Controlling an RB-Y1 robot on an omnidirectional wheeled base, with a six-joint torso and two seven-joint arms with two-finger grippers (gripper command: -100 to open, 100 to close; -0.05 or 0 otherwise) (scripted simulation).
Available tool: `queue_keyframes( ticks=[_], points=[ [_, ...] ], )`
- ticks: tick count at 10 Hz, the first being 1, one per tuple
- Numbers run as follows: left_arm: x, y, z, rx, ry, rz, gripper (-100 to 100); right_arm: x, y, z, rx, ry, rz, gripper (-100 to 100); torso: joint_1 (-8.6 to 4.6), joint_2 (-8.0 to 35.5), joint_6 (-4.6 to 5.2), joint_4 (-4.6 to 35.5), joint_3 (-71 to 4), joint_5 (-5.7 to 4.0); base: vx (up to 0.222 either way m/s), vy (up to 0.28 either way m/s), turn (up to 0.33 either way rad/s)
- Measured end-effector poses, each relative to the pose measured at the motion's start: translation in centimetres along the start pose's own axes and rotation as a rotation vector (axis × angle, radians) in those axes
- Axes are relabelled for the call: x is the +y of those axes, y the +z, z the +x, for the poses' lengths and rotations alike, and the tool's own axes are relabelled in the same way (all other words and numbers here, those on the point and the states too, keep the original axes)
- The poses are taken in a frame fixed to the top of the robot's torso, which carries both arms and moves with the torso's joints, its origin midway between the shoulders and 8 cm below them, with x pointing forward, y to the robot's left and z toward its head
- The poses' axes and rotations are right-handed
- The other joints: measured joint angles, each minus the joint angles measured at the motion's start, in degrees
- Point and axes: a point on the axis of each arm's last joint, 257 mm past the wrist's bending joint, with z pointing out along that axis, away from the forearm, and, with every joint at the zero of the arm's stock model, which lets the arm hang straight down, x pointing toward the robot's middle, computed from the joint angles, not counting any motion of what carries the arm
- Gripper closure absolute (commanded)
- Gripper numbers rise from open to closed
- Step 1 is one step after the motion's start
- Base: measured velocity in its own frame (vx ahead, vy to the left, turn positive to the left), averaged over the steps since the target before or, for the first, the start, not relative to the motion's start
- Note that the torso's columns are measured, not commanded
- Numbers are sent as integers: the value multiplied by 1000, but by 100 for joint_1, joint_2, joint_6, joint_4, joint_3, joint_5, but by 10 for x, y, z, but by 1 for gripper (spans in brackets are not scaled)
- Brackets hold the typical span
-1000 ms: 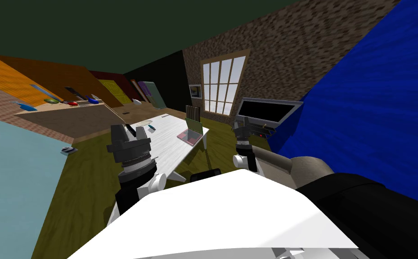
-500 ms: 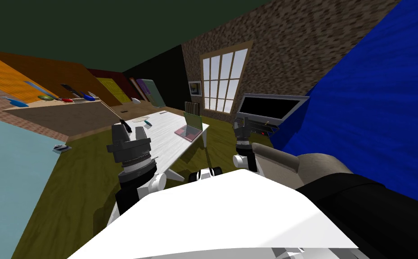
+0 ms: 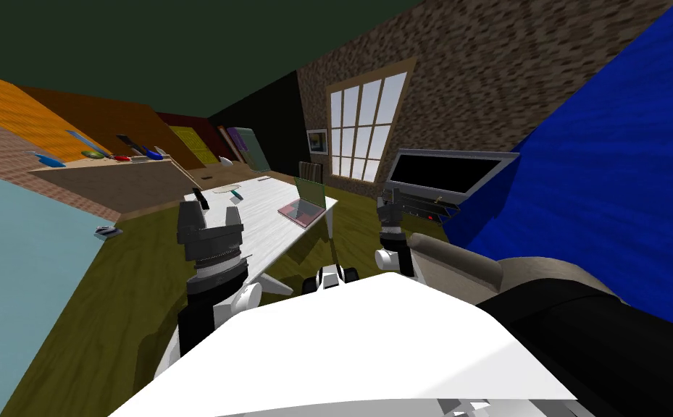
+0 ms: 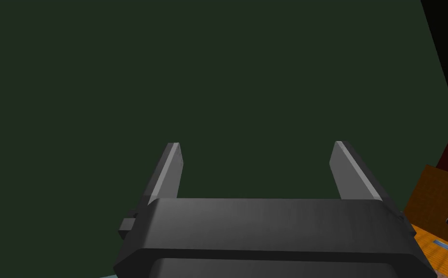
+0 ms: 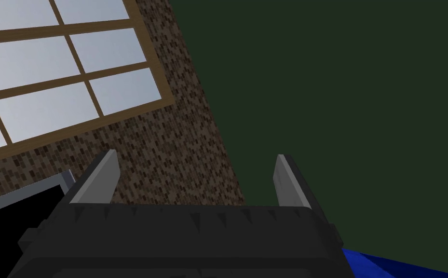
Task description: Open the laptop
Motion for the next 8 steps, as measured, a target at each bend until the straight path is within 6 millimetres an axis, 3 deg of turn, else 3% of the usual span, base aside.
queue_keyframes(
  ticks=[8],
  points=[
    [42, -7, -42, -52, -100, -180, -100, 0, 0, 0, 0, 0, 0, 0, 14, 20, 2, 7, 9, 3, 186, -174, 165]
  ],
)
